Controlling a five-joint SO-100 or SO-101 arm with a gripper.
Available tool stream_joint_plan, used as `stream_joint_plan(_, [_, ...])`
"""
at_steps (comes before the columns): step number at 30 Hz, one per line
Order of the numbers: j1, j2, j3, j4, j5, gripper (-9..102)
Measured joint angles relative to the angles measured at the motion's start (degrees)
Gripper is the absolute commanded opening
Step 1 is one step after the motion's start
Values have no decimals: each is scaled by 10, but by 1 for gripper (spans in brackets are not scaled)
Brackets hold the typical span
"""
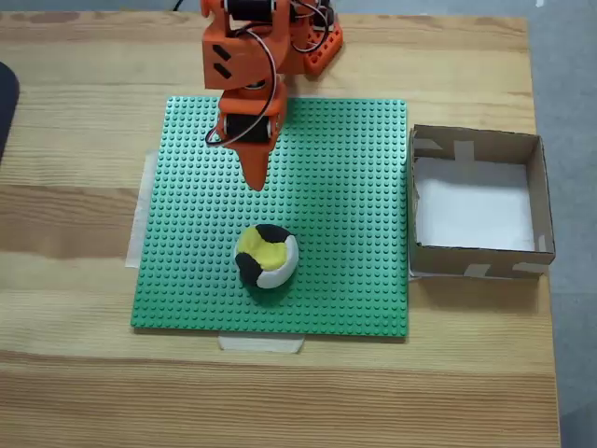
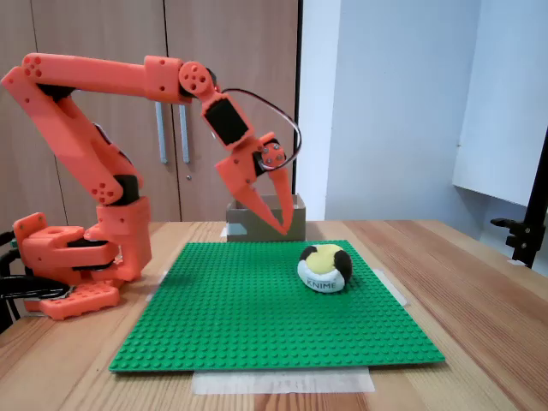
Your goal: Pick the ball and put it in the box.
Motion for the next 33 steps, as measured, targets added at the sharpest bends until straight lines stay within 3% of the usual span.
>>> stream_joint_plan(22, [-1,-248,-252,109,-2,8])
stream_joint_plan(33, [-1,-317,-302,135,-4,12])
